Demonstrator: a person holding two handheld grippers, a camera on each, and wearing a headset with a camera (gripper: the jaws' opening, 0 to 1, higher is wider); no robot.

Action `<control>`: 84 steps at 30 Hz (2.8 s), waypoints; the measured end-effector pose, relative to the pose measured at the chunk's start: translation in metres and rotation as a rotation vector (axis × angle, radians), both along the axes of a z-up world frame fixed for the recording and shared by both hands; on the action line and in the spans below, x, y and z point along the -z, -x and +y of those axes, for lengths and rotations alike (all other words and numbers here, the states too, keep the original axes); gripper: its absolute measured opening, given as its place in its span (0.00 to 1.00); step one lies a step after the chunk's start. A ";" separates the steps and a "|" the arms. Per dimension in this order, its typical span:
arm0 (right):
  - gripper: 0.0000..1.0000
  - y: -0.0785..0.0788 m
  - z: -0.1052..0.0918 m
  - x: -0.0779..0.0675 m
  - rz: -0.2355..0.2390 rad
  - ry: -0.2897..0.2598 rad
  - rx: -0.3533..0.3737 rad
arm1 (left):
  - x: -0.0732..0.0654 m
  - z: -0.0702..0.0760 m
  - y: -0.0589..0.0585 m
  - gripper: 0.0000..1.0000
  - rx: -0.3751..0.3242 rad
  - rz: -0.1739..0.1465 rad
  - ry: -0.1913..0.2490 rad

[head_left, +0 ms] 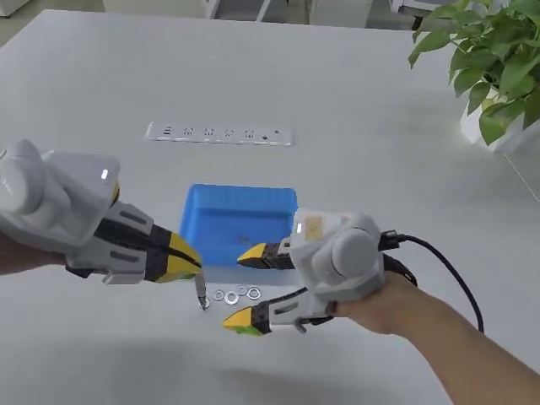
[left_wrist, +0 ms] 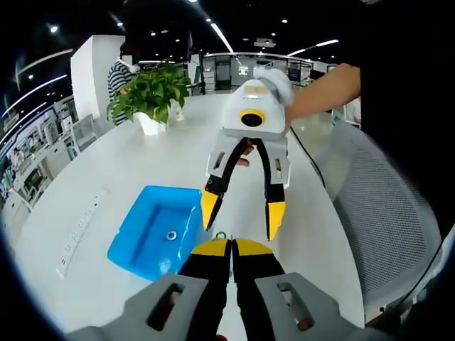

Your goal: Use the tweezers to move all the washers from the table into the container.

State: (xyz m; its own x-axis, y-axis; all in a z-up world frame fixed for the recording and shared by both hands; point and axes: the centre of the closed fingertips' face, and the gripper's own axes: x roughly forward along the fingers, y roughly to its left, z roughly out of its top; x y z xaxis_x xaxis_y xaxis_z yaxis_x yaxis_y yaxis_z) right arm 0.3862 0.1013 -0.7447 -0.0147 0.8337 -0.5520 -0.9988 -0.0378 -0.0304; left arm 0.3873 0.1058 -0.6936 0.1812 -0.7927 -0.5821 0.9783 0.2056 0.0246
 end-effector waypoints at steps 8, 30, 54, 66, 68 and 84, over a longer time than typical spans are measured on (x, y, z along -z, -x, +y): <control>0.30 0.004 0.018 0.009 -0.021 0.018 -0.059 | 0.000 0.001 0.003 0.05 0.005 0.003 -0.002; 0.12 0.000 0.033 0.028 -0.052 0.067 -0.085 | 0.002 -0.003 0.003 0.05 0.016 0.010 -0.003; 0.08 0.001 0.034 0.029 -0.025 0.035 -0.053 | 0.004 0.000 0.005 0.05 0.006 0.011 -0.018; 0.07 0.001 0.034 0.029 -0.018 0.032 -0.048 | 0.004 0.000 0.003 0.06 -0.003 0.005 -0.023; 0.07 0.001 0.034 0.029 -0.018 0.030 -0.049 | 0.004 0.000 0.003 0.06 -0.005 0.005 -0.024; 0.08 0.002 0.034 0.024 -0.028 0.034 -0.058 | -0.001 0.010 0.002 0.17 -0.048 0.010 -0.029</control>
